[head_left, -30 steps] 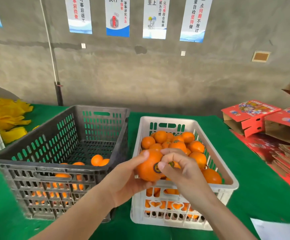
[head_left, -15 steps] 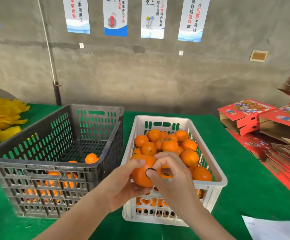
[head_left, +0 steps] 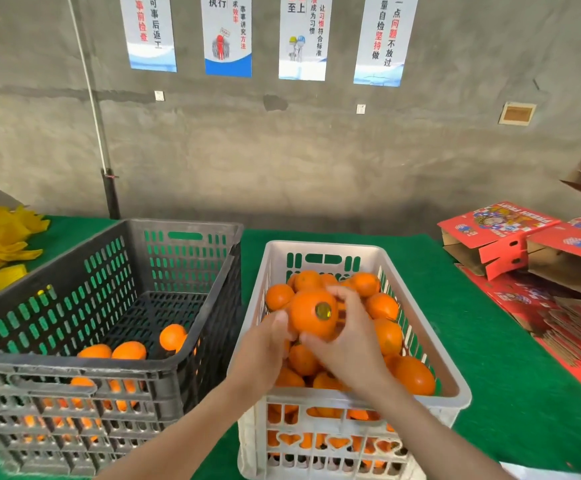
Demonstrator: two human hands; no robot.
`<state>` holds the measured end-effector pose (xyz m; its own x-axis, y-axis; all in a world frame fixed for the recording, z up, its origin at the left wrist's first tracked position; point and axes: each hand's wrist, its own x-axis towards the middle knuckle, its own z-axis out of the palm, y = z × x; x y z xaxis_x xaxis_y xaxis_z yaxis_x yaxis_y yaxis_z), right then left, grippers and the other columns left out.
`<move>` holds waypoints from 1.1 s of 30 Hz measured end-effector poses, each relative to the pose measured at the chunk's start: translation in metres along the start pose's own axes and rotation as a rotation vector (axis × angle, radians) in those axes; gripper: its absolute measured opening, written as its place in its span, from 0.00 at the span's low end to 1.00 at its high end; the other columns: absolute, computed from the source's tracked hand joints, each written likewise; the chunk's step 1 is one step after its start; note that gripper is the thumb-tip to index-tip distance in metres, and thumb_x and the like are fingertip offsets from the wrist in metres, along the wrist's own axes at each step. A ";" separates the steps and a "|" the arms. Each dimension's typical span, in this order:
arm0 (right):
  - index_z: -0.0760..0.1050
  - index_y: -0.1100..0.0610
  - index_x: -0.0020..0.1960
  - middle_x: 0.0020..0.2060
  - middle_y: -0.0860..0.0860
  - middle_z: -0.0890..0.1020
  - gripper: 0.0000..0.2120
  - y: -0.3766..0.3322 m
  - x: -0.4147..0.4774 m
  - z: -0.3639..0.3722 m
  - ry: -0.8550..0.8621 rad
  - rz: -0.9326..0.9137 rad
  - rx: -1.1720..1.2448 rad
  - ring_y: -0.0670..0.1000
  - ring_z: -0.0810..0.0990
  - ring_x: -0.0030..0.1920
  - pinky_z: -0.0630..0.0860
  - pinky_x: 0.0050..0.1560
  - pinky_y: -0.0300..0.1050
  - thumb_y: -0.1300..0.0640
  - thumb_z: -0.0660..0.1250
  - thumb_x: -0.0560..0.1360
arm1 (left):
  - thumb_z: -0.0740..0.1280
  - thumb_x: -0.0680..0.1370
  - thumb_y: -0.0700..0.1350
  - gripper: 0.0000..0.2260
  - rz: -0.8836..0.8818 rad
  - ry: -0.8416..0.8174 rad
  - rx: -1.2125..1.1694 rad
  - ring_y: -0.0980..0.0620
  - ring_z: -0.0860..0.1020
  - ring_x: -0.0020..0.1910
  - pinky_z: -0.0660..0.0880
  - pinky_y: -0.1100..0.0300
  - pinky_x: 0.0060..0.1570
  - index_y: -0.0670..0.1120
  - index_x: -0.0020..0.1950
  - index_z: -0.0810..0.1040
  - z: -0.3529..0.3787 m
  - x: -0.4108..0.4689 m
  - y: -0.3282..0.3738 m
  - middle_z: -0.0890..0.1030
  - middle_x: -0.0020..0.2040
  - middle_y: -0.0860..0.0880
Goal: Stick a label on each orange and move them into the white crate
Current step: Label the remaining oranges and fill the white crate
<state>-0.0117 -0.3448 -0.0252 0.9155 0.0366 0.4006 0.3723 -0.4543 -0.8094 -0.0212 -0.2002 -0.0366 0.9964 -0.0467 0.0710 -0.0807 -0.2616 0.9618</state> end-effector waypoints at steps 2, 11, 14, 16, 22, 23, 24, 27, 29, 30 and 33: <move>0.63 0.43 0.59 0.57 0.44 0.74 0.31 0.019 0.050 -0.001 0.073 0.051 -0.106 0.45 0.74 0.55 0.74 0.50 0.39 0.52 0.78 0.64 | 0.58 0.82 0.45 0.09 0.089 0.021 0.520 0.54 0.80 0.47 0.76 0.63 0.47 0.49 0.58 0.76 0.002 0.015 -0.016 0.81 0.49 0.51; 0.54 0.59 0.74 0.64 0.58 0.75 0.39 0.095 0.166 0.011 -0.065 0.440 -0.568 0.60 0.75 0.61 0.76 0.57 0.54 0.46 0.70 0.73 | 0.60 0.80 0.50 0.07 0.177 0.120 0.754 0.60 0.75 0.43 0.72 0.68 0.42 0.54 0.57 0.74 0.007 0.022 -0.034 0.75 0.43 0.58; 0.55 0.60 0.74 0.65 0.59 0.73 0.36 0.092 0.165 0.015 -0.062 0.418 -0.553 0.60 0.73 0.63 0.74 0.60 0.55 0.50 0.69 0.75 | 0.60 0.80 0.50 0.06 0.164 0.125 0.757 0.60 0.75 0.41 0.73 0.68 0.41 0.54 0.56 0.74 0.009 0.022 -0.034 0.75 0.42 0.58; 0.61 0.60 0.71 0.65 0.58 0.73 0.30 0.074 0.154 0.012 0.026 0.313 -0.483 0.58 0.72 0.64 0.73 0.61 0.52 0.53 0.69 0.75 | 0.60 0.80 0.50 0.06 0.162 0.145 0.753 0.60 0.75 0.41 0.73 0.67 0.40 0.54 0.55 0.75 0.008 0.021 -0.033 0.75 0.42 0.58; 0.76 0.55 0.53 0.45 0.44 0.80 0.08 -0.003 0.029 -0.004 0.128 -0.287 0.033 0.42 0.78 0.46 0.76 0.46 0.35 0.59 0.67 0.74 | 0.58 0.81 0.46 0.08 0.203 0.205 0.767 0.55 0.73 0.33 0.68 0.63 0.32 0.49 0.50 0.76 0.007 0.013 -0.024 0.76 0.36 0.53; 0.77 0.54 0.50 0.41 0.42 0.80 0.05 -0.009 0.001 -0.005 0.054 -0.359 0.074 0.41 0.79 0.42 0.76 0.42 0.33 0.59 0.67 0.74 | 0.58 0.80 0.46 0.08 0.211 0.215 0.774 0.53 0.73 0.33 0.68 0.61 0.32 0.48 0.48 0.76 0.007 0.011 -0.024 0.76 0.35 0.52; 0.78 0.55 0.46 0.38 0.42 0.81 0.03 -0.010 -0.025 -0.004 -0.036 -0.400 0.084 0.42 0.79 0.40 0.76 0.39 0.35 0.58 0.66 0.74 | 0.58 0.80 0.45 0.09 0.220 0.223 0.790 0.51 0.74 0.33 0.69 0.59 0.32 0.47 0.47 0.76 0.007 0.009 -0.023 0.76 0.35 0.50; 0.79 0.60 0.39 0.34 0.49 0.81 0.10 0.007 -0.091 0.012 -0.391 -0.237 -0.011 0.46 0.78 0.34 0.76 0.37 0.45 0.55 0.64 0.75 | 0.59 0.81 0.45 0.10 0.258 0.220 0.771 0.49 0.74 0.34 0.68 0.57 0.33 0.44 0.52 0.78 0.007 0.001 -0.025 0.79 0.37 0.46; 0.79 0.62 0.43 0.40 0.55 0.82 0.13 0.030 -0.121 0.028 -0.729 -0.056 -0.205 0.50 0.78 0.40 0.76 0.45 0.49 0.53 0.63 0.77 | 0.61 0.80 0.43 0.09 0.292 0.184 0.676 0.51 0.74 0.35 0.69 0.58 0.35 0.44 0.56 0.78 0.005 -0.009 -0.030 0.79 0.38 0.47; 0.79 0.61 0.49 0.46 0.56 0.81 0.14 0.043 -0.131 0.035 -0.871 0.022 -0.343 0.52 0.78 0.46 0.75 0.50 0.48 0.50 0.63 0.77 | 0.62 0.80 0.42 0.10 0.317 0.180 0.610 0.52 0.74 0.37 0.70 0.58 0.37 0.43 0.58 0.78 0.004 -0.016 -0.033 0.79 0.40 0.47; 0.74 0.56 0.58 0.53 0.53 0.73 0.19 0.073 -0.150 0.054 -1.030 0.093 -0.616 0.53 0.71 0.55 0.69 0.54 0.47 0.43 0.64 0.75 | 0.63 0.79 0.37 0.11 0.441 0.246 0.439 0.56 0.73 0.49 0.72 0.65 0.51 0.41 0.61 0.75 -0.001 -0.048 -0.045 0.76 0.53 0.49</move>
<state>-0.1136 -0.3353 -0.1675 0.7314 0.5473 -0.4069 0.4201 -0.8315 -0.3633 -0.0657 -0.1853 -0.0834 0.8403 -0.0314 0.5412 -0.4335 -0.6385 0.6359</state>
